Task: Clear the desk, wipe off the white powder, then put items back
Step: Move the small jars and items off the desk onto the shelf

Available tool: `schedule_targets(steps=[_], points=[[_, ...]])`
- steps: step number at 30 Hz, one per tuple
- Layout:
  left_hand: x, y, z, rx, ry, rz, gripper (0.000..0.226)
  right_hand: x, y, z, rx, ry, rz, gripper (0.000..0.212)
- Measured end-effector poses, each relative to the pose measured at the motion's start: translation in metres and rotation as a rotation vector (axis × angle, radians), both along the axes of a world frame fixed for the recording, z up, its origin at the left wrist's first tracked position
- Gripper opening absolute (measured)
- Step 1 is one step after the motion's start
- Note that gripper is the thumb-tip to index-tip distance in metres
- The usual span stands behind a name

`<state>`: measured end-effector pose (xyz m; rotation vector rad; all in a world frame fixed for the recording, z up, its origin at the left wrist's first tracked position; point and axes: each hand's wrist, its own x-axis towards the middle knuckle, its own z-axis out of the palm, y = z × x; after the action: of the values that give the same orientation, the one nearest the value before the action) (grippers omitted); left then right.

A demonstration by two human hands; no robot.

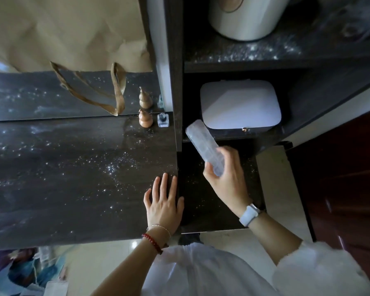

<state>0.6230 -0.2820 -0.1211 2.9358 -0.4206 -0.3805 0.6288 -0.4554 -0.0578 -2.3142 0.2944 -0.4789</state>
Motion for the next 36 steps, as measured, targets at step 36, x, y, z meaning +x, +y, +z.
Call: schedule_targets(steps=[36], points=[[0.051, 0.045, 0.047, -0.501, -0.056, 0.27, 0.058, 0.016, 0.065, 0.006, -0.25, 0.109, 0.343, 0.04]])
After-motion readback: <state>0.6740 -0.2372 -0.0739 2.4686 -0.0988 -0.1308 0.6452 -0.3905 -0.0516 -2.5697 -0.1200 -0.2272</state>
